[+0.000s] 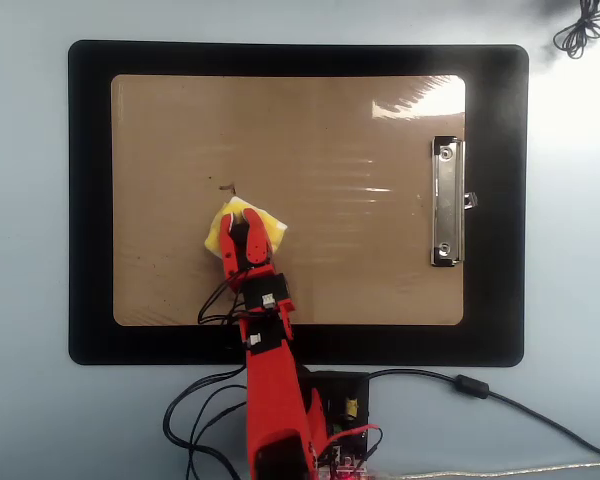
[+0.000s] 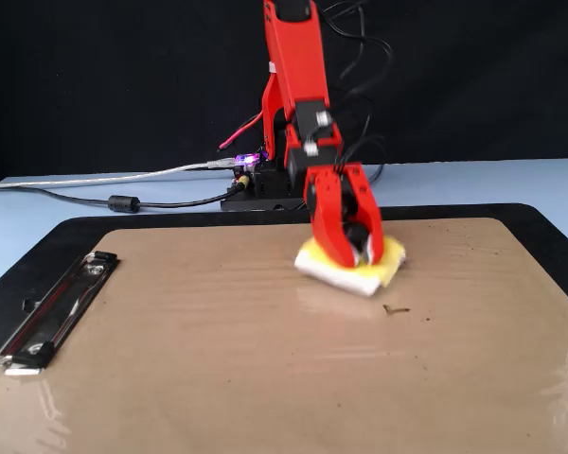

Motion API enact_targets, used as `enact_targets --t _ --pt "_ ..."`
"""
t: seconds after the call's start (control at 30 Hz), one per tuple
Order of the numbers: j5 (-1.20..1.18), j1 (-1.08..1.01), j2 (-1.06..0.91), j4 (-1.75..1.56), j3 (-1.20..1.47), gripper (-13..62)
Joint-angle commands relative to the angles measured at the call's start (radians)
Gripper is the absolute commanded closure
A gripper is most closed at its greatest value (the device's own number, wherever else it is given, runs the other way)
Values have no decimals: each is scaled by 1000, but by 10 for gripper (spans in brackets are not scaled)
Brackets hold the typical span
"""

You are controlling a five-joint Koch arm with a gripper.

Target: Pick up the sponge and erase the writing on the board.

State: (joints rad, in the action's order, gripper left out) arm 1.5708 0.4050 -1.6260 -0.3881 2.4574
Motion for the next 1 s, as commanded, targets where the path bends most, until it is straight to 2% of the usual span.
enact_targets --t 0.0,0.1,0.13,0.2,0.3,0.33,0.37,0.47,0.53,0.57,0.67,0.77,0.97 --pt "31 23 192 -28 -190 574" --pt "31 25 667 -54 -699 574" --pt "31 21 687 -54 -730 574" --pt "31 25 560 -54 -566 574" --pt "31 37 141 -37 -173 574" --pt "31 44 78 -20 -138 574" --pt "31 49 127 -15 -164 574" --pt "31 40 489 -18 -535 574" --pt "31 37 575 -11 -650 574" --pt "31 35 537 -11 -604 574" --pt "41 60 166 -8 -202 574" --pt "167 259 -114 -6 29 574" --pt "298 520 12 -12 -46 574"
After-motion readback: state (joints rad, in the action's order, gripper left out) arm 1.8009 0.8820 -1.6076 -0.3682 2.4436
